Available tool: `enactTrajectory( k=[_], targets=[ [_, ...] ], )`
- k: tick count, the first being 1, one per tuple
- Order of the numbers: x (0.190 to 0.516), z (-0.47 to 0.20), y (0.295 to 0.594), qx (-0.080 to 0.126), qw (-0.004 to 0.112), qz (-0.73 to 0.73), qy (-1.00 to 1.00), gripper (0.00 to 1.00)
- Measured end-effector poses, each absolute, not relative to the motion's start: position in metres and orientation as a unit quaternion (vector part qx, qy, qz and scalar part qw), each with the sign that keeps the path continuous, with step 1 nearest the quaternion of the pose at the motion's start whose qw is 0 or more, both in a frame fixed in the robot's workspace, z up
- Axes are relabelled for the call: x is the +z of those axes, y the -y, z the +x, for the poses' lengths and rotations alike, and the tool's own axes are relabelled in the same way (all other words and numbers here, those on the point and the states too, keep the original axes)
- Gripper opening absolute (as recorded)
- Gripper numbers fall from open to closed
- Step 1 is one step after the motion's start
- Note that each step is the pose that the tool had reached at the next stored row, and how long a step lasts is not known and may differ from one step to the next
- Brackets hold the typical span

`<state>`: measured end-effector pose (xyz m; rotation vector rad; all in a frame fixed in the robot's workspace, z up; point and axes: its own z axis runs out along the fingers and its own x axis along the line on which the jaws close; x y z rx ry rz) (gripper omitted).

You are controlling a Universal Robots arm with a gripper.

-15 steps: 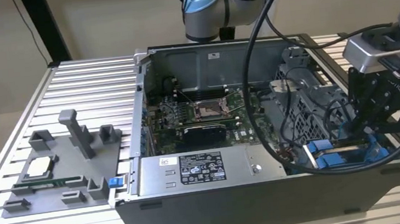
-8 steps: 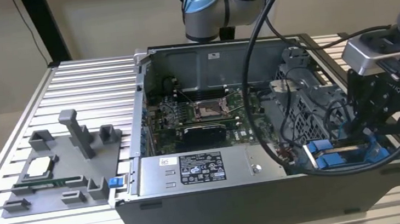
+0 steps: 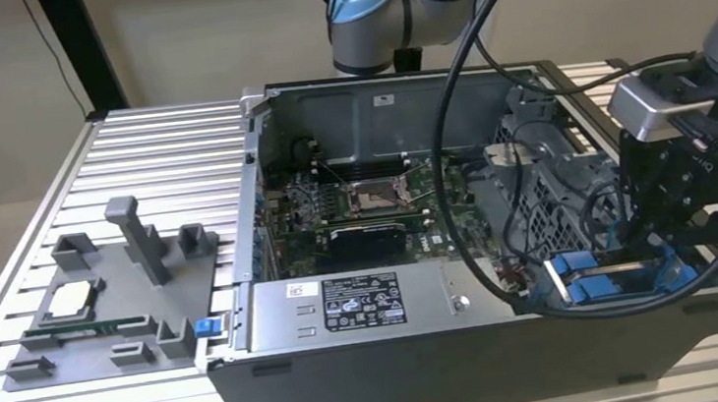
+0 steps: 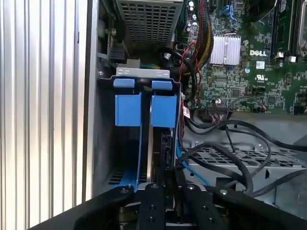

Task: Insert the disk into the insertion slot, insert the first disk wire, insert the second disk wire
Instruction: 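Insert the first disk wire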

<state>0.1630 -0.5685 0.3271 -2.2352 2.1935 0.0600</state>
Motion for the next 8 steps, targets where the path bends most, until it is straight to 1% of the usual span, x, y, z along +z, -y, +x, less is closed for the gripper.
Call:
enactTrajectory(
  k=[5,6,8],
  targets=[
    [0.3261,0.1629,0.5684,0.020,0.005,-0.714,-0.700,0.00],
    [0.3261,0.1629,0.5685,0.019,0.005,-0.714,-0.700,1.00],
    [0.3262,0.1629,0.5685,0.019,0.005,-0.714,-0.700,1.00]
  ],
)
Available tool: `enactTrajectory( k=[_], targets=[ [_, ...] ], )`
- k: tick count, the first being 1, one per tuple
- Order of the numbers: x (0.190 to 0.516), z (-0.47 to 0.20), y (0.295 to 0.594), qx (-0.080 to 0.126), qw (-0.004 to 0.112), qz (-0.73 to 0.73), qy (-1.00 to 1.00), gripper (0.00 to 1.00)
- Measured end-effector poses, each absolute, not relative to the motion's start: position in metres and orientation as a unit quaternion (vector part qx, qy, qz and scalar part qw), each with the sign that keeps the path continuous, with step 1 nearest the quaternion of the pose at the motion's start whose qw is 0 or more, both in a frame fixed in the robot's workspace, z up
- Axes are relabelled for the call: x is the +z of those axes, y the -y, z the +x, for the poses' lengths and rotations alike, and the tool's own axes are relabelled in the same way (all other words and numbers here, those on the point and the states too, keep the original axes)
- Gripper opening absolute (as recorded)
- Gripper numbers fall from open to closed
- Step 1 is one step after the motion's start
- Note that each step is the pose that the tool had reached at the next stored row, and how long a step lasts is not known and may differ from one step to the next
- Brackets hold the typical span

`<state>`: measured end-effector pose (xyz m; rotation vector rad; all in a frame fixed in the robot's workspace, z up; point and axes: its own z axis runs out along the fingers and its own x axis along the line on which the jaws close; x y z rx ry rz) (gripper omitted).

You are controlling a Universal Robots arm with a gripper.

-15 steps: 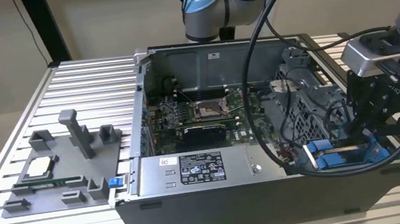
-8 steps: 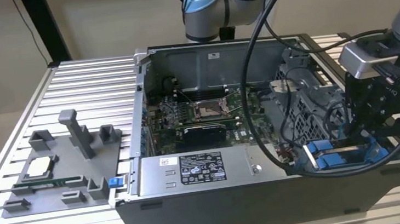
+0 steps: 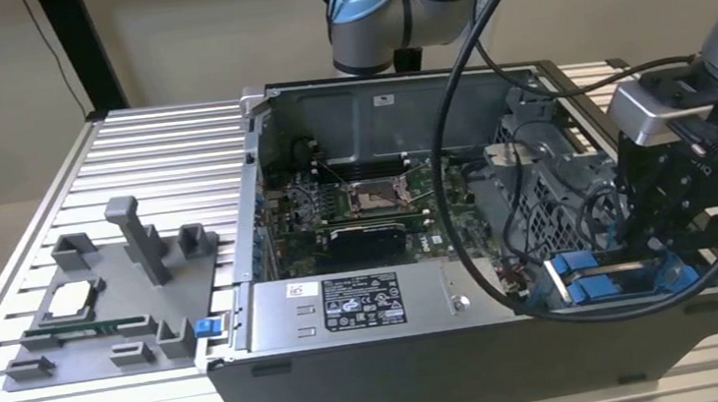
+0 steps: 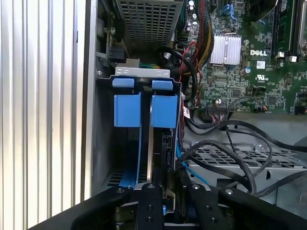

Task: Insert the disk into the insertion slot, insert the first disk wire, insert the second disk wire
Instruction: 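Insert the first disk wire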

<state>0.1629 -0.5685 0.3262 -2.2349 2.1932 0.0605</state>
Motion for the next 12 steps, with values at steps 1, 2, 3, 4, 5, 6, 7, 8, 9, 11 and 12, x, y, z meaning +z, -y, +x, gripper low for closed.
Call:
enactTrajectory(
  k=[1,2,3,4,5,6,7,8,9,11,12],
  targets=[
    [0.3262,0.1630,0.5685,0.019,0.005,-0.714,-0.700,1.00],
    [0.3262,0.1629,0.5685,0.019,0.005,-0.714,-0.700,1.00],
    [0.3262,0.1630,0.5685,0.019,0.005,-0.714,-0.700,1.00],
    [0.3261,0.1629,0.5685,0.019,0.005,-0.714,-0.700,1.00],
    [0.3259,0.1629,0.5686,0.019,0.005,-0.714,-0.700,1.00],
    [0.3251,0.1630,0.5685,0.020,0.005,-0.714,-0.700,1.00],
    [0.3245,0.1629,0.5686,0.020,0.006,-0.714,-0.700,1.00],
    [0.3250,0.1630,0.5685,0.020,0.005,-0.714,-0.700,1.00],
    [0.3253,0.1629,0.5685,0.020,0.005,-0.714,-0.700,1.00],
    [0.3255,0.1630,0.5685,0.019,0.005,-0.714,-0.700,1.00],
    [0.3255,0.1630,0.5686,0.019,0.005,-0.714,-0.700,1.00]
  ],
)
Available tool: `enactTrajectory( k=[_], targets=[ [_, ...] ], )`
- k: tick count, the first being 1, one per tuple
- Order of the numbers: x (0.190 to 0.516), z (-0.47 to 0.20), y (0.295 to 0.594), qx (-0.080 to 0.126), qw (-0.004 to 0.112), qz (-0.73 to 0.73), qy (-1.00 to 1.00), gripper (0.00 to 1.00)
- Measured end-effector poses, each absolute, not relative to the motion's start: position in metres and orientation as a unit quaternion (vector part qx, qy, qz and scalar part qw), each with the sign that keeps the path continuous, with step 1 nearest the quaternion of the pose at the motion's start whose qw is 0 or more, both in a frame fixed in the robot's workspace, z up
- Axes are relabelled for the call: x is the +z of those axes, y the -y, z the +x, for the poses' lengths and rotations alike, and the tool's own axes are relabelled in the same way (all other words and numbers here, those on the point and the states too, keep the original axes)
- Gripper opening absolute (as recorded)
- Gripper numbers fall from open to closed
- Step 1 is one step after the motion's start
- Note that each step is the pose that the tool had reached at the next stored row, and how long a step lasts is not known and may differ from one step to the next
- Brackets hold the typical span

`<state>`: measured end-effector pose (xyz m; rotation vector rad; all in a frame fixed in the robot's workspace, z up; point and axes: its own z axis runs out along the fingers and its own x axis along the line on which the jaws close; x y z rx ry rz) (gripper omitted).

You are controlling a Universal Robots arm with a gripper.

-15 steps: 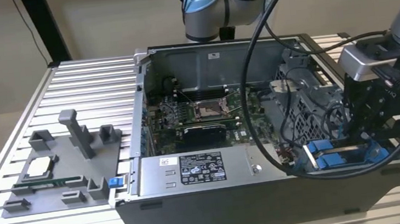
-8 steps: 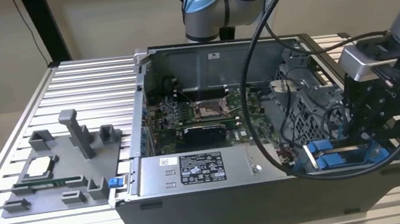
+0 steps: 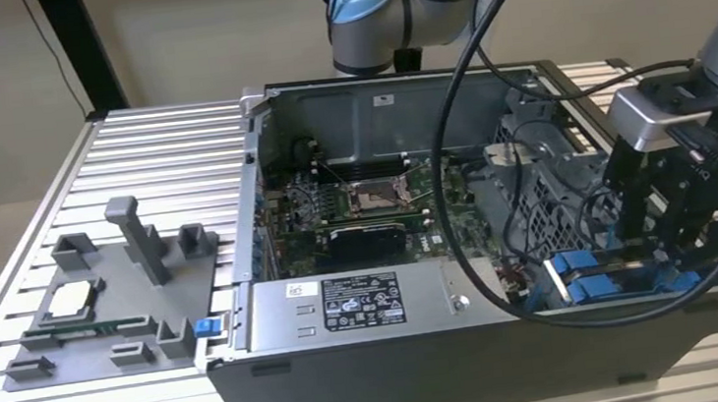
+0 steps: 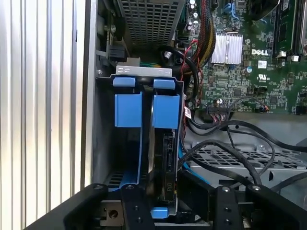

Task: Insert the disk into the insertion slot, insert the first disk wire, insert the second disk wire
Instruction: 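Insert the first disk wire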

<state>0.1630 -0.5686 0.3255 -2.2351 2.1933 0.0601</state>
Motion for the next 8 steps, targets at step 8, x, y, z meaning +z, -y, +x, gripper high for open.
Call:
enactTrajectory(
  k=[8],
  targets=[
    [0.3288,0.1630,0.5685,0.019,0.005,-0.714,-0.700,1.00]
  ],
)
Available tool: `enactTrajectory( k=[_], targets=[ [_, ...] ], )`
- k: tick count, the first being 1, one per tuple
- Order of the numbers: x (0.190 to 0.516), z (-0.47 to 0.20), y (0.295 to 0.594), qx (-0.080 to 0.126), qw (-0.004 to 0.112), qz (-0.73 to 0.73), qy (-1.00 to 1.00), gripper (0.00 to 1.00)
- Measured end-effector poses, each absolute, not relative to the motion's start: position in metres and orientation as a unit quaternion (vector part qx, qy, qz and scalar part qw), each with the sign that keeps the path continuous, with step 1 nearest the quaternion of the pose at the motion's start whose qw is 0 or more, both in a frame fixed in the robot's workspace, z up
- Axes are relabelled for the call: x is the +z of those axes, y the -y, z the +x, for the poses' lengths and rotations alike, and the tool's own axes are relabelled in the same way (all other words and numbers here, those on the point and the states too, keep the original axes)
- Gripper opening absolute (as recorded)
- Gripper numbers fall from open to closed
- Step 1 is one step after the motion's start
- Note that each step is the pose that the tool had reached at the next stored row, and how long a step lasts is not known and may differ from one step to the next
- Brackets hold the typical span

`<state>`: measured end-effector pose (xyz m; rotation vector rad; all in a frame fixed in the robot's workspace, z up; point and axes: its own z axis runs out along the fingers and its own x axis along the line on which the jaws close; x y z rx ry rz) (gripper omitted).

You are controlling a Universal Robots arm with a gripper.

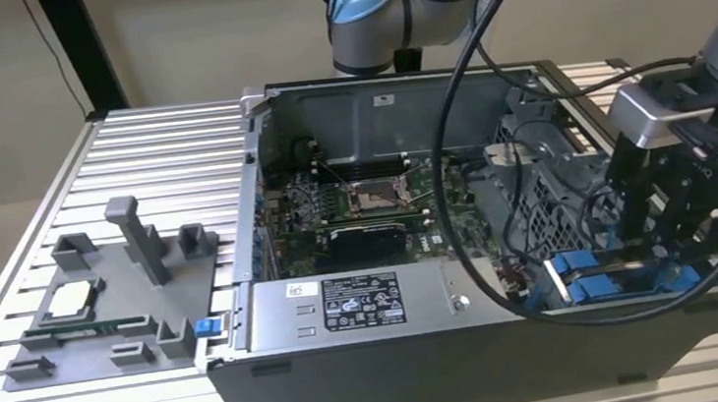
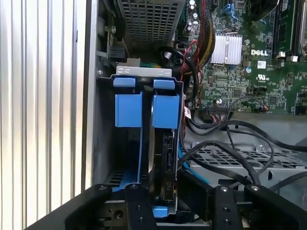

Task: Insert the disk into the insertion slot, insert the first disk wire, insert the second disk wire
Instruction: 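Insert the first disk wire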

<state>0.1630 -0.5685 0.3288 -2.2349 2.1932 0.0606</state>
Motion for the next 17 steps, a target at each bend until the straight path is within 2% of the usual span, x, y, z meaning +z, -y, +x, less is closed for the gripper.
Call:
enactTrajectory(
  k=[17],
  targets=[
    [0.348,0.163,0.569,0.020,0.005,-0.714,-0.700,1.00]
  ],
)
